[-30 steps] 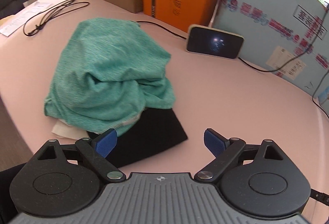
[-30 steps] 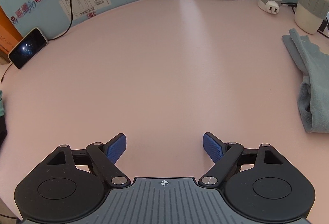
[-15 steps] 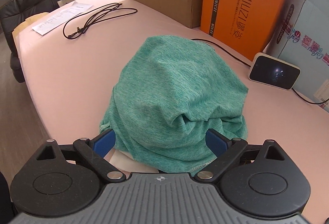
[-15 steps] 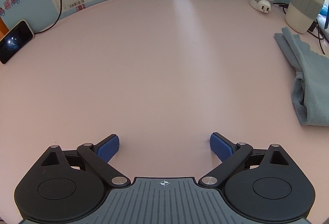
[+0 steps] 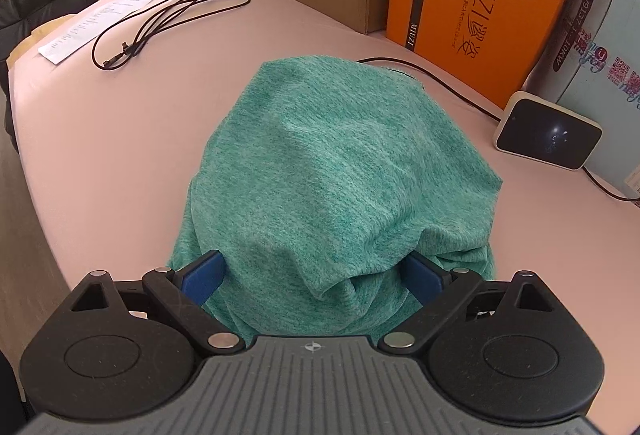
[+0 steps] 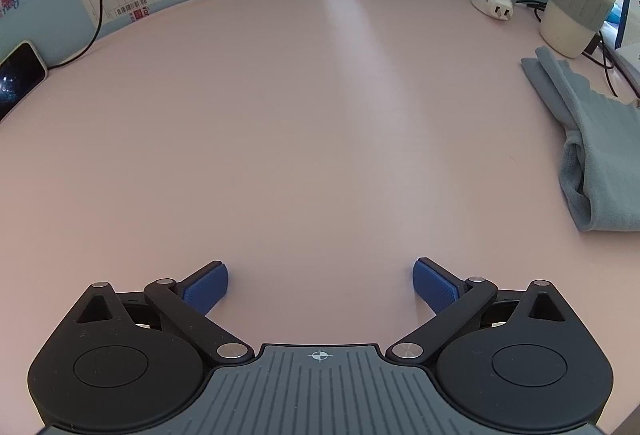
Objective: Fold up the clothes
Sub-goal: 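Move both tools over to the teal t-shirt pile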
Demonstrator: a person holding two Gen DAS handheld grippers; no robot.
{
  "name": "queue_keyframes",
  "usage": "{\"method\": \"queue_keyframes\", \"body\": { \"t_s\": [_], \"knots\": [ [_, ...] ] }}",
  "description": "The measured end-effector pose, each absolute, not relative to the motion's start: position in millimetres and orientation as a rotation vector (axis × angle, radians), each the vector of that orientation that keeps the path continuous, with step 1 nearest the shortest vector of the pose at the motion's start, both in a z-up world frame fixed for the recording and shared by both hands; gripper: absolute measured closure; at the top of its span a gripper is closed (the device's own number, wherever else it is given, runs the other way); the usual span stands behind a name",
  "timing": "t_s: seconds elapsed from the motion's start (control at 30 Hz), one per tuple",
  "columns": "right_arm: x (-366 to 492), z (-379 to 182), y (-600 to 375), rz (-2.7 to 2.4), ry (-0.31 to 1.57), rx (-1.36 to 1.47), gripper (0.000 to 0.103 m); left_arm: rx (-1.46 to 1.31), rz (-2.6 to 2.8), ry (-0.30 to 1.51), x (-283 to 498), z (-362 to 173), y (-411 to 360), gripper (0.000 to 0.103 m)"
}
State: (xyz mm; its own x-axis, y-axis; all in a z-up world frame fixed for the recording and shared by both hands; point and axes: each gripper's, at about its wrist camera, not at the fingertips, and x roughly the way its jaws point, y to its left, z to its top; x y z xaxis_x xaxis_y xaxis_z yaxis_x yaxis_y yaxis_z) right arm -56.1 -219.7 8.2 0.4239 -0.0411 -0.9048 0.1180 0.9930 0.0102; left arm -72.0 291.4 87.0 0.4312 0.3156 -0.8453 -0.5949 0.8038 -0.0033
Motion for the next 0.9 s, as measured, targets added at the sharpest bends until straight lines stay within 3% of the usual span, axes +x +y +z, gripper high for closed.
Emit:
{"method": "queue_keyframes", "body": {
  "t_s": [0.1,0.2,0.27,0.43,0.5,0.63,0.9],
  "knots": [
    [-54.6,8.6,-219.5,-0.108,1.131,0.078,0.001,-0.339,0.572,0.968,-69.8,85.2,292.6,0.009],
    [-52.9,8.7,-218.4,-0.113,1.133,0.079,0.0,-0.378,0.557,0.934,-70.6,87.5,295.6,0.019],
    [-51.3,7.8,-218.5,-0.115,1.134,0.08,0.0,-0.391,0.555,0.915,-71.3,89.7,296.7,0.031],
    [-50.4,7.4,-218.0,-0.119,1.135,0.079,0.0,-0.434,0.543,0.84,-82.3,96.0,299.7,0.078],
    [-48.8,7.0,-218.4,-0.12,1.136,0.079,0.0,-0.467,0.525,0.801,-88.1,99.7,302.0,0.085],
    [-47.7,6.4,-218.7,-0.119,1.133,0.079,0.0,-0.486,0.482,0.762,-92.0,108.0,300.5,0.091],
    [-47.3,7.7,-220.5,-0.104,1.128,0.077,0.0,-0.616,0.231,0.662,-93.5,137.7,262.4,0.092]
  ]
}}
